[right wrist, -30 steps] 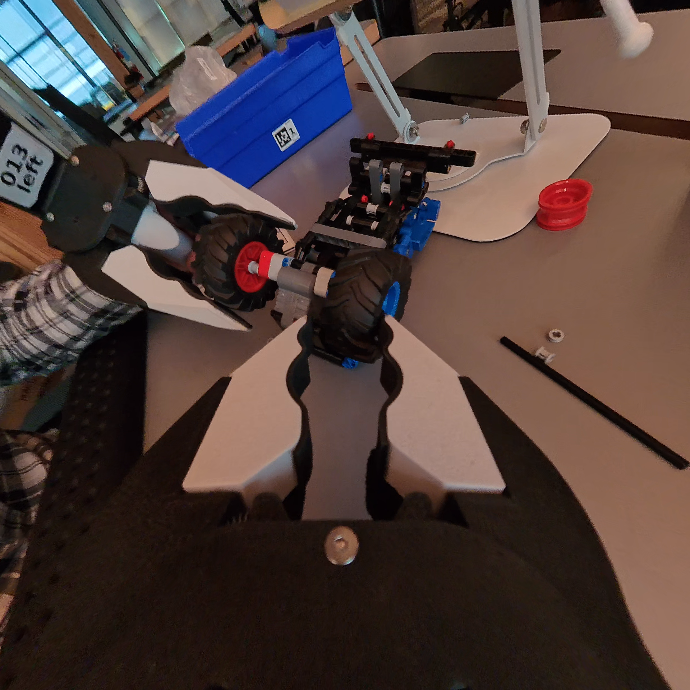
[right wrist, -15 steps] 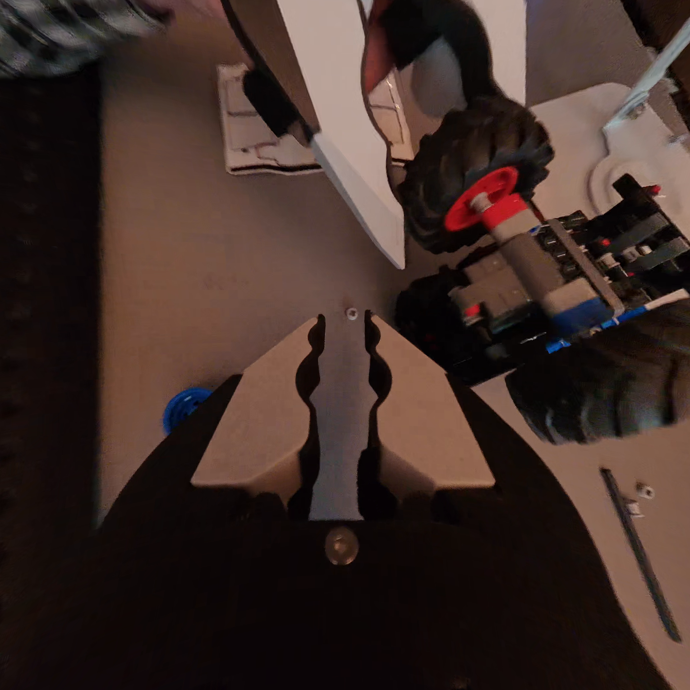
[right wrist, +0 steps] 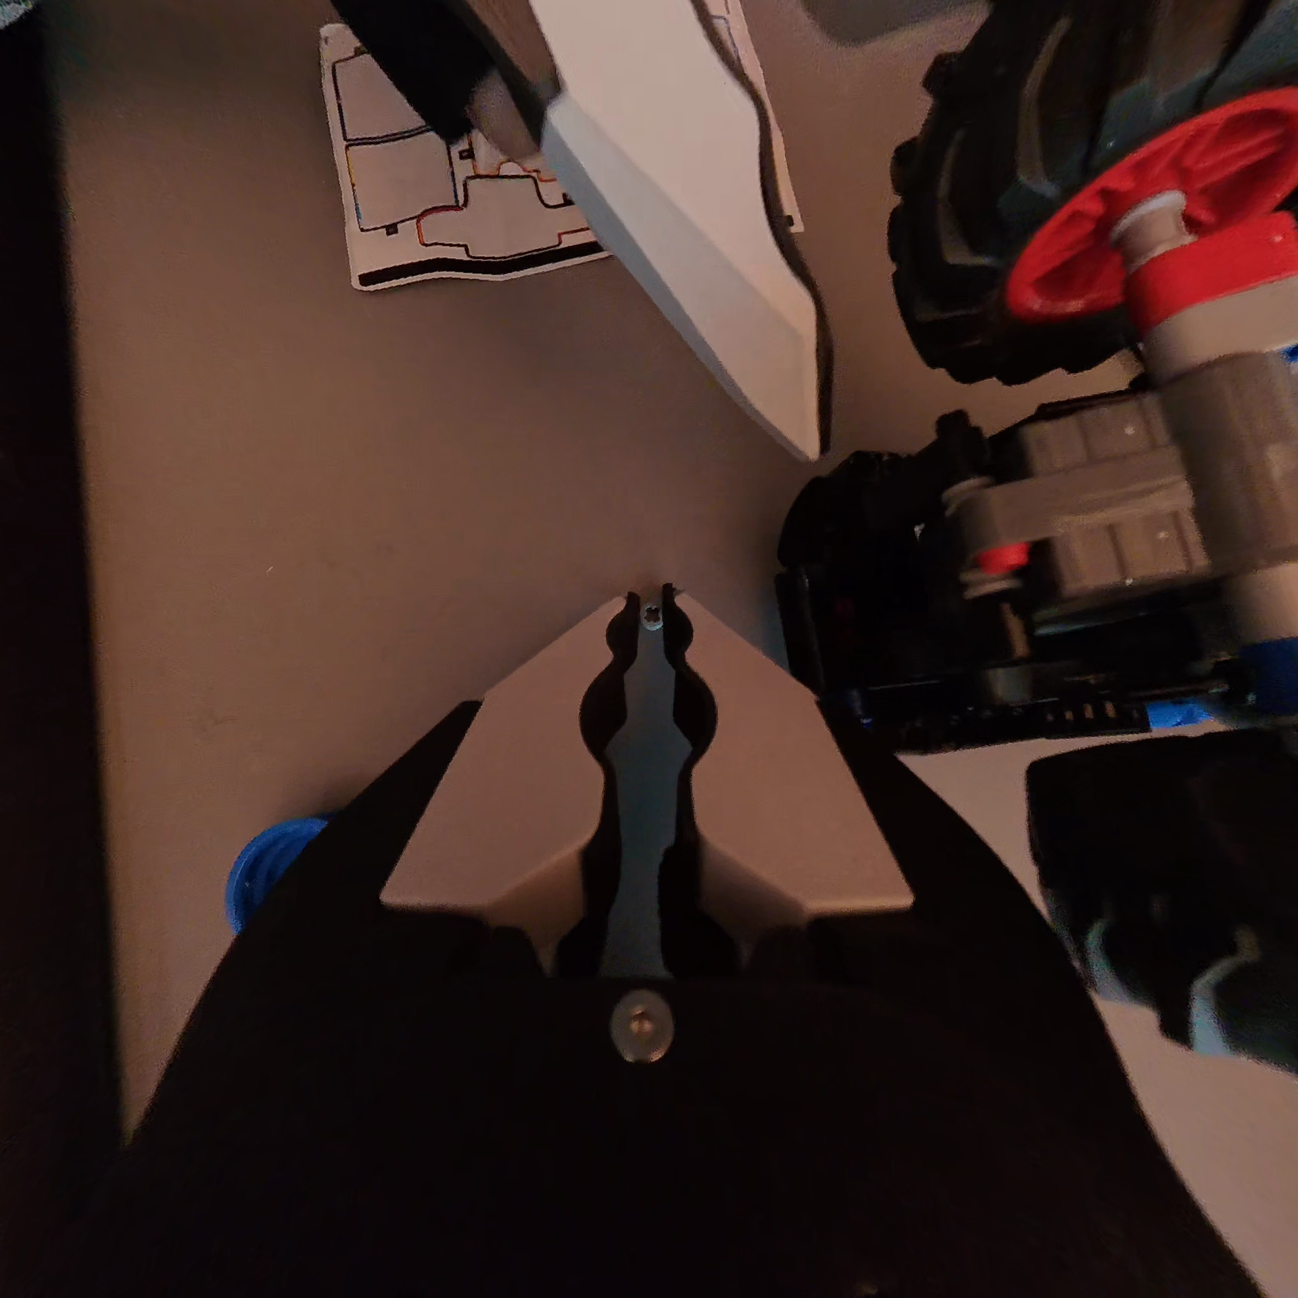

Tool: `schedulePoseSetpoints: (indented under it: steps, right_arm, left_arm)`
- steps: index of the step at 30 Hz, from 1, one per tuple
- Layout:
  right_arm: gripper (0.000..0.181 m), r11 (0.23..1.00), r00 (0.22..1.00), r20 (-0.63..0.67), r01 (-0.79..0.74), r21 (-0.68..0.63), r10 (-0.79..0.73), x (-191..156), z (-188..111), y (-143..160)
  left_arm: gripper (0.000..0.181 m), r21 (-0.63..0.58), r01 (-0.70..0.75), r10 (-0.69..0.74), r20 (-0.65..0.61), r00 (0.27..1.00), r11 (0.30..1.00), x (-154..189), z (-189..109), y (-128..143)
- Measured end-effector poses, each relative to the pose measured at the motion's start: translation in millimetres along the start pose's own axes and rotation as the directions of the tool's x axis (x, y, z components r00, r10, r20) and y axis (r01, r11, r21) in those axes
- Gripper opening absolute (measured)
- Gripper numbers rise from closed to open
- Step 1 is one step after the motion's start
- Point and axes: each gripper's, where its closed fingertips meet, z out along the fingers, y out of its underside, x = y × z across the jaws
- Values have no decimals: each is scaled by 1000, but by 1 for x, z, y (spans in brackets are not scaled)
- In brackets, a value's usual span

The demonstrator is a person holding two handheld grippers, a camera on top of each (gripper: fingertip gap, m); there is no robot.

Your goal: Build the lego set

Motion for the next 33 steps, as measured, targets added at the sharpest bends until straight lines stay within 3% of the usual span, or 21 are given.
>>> schedulePoseSetpoints:
  steps: [6, 12, 18, 22, 29, 33]
  right_arm:
    - [0, 999, 997, 75, 9, 54, -13, -12, -28, -1]
    - [0, 991, 995, 90, -55, 121, 45, 1, -67, 11]
    - [10, 980, 988, 41, -156, 124, 152, 24, -115, 44]
    - [19, 989, 989, 13, -146, 21, 145, 18, -132, 81]
    - [18, 996, 995, 73, -70, -59, 74, -8, -105, 98]
    - [19, 998, 996, 60, -59, -32, 60, -5, -100, 91]
  left_arm:
    - [72, 117, -151, 136, 123, 983, 982, 3, -21, -49]
    - [70, -41, -374, 376, 79, 923, 927, 30, 1, -77]
    - [78, -260, -422, 421, -62, 905, 869, 29, 39, -59]
    - [72, -397, -471, 472, -101, 876, 788, 24, 47, -41]
    - [59, -352, -393, 398, -63, 915, 849, 28, 45, -36]
    - [58, -176, -253, 259, 17, 966, 951, 17, 29, -32]
